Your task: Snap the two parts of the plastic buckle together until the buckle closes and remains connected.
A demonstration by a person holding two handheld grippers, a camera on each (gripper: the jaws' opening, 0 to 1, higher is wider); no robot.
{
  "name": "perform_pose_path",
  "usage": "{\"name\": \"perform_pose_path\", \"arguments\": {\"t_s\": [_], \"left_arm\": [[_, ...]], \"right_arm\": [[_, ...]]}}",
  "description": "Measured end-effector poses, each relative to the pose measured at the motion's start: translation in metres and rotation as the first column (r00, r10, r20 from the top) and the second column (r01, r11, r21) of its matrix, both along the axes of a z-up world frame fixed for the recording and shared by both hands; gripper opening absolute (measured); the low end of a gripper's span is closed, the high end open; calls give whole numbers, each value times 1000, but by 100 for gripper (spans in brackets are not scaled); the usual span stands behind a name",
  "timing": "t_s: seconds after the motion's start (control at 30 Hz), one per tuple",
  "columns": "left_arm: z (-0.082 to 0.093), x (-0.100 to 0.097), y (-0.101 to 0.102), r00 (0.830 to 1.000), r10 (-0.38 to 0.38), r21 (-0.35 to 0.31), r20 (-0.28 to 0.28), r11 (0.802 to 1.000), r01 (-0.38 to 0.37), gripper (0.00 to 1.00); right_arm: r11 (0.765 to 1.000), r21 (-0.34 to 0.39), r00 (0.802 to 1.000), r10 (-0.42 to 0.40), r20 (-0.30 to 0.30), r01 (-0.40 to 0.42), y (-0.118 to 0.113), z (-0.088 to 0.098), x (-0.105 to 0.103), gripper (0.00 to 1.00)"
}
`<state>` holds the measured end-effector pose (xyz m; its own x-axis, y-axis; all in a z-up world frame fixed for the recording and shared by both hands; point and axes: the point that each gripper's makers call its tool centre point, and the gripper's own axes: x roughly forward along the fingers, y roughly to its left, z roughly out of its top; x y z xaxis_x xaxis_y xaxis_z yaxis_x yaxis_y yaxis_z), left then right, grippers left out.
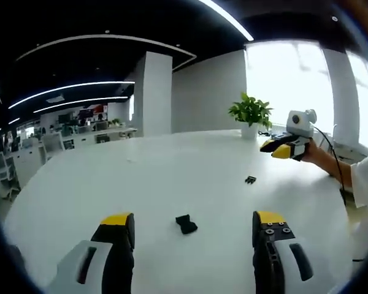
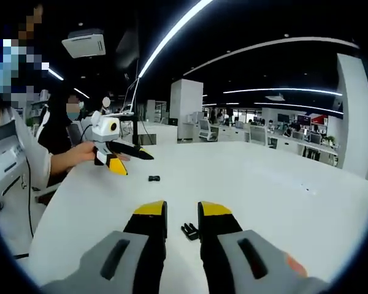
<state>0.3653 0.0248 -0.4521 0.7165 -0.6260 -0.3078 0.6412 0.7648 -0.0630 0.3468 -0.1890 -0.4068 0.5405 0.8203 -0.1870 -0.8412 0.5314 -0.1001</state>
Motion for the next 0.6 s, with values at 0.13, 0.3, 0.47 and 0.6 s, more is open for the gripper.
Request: {"name": "perform_pose_path", "arguments": {"t_s": [0.13, 0.3, 0.47, 0.6], "left_arm": [[-5, 8, -2, 999, -7, 4, -38, 1000, 7, 79], [-14, 7, -5, 998, -22, 46, -58, 999, 24, 77], [-21, 6, -5, 996, -30, 60, -88, 998, 36, 52], [-23, 6, -5, 996, -22, 79, -91, 996, 29, 52]], "right_arm": [[1000, 8, 1000, 0, 0, 0, 3, 2, 0, 18], [1000, 15, 1000, -3, 7, 3, 4, 5, -4, 18], [1000, 14, 1000, -10, 0, 10, 2, 2, -6, 18], [1000, 15, 1000, -13, -9, 13, -1, -1, -7, 18]]}}
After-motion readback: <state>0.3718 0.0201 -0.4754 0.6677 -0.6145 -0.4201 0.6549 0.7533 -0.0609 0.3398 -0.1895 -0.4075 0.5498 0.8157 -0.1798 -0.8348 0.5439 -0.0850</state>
